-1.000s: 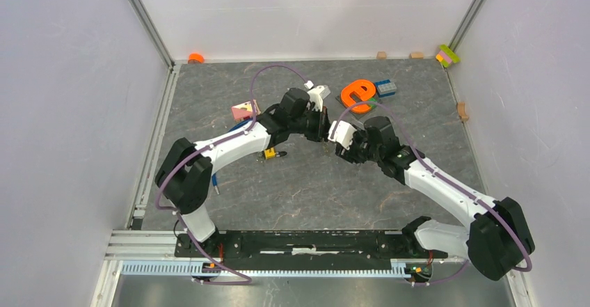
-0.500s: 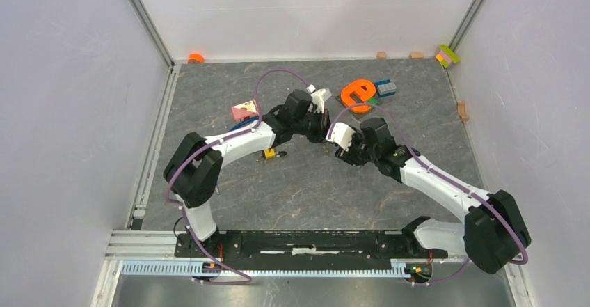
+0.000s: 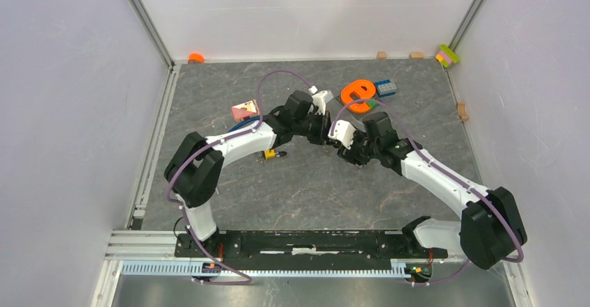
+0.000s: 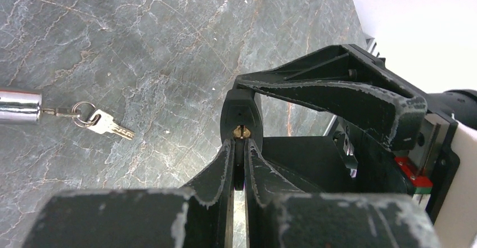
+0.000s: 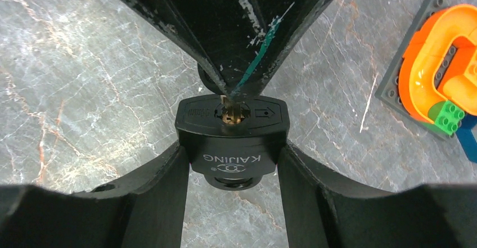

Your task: Unlock with the key

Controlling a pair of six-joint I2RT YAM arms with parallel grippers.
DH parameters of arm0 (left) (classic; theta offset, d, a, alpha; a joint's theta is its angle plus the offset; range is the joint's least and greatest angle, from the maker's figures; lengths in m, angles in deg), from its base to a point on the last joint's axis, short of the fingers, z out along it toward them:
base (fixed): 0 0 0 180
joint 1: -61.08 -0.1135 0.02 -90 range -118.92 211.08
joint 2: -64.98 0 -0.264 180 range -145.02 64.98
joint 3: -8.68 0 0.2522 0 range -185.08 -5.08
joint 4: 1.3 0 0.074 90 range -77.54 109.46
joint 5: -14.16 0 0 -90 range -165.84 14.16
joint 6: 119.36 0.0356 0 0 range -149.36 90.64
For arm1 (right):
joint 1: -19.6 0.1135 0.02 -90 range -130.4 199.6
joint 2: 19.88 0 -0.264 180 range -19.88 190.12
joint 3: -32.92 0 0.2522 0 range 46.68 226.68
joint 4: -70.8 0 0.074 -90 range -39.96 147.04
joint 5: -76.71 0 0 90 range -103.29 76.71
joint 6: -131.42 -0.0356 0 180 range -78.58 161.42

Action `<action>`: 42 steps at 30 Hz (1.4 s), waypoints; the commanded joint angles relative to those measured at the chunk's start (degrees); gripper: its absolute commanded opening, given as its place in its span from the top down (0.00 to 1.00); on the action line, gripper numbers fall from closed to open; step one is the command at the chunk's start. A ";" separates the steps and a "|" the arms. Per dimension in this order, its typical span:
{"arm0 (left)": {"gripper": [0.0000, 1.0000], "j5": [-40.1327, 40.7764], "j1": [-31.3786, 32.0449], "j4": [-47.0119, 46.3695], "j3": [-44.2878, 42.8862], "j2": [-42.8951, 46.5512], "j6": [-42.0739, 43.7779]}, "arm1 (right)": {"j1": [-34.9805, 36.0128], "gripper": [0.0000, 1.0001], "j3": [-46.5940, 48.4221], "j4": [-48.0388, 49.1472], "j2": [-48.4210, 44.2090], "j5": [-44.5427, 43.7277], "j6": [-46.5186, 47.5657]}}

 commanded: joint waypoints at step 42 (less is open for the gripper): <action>0.98 -8.74 3.00 3.52 4.14 2.46 11.99 | 0.24 1.00 7.17 19.35 -5.48 14.67 -1.91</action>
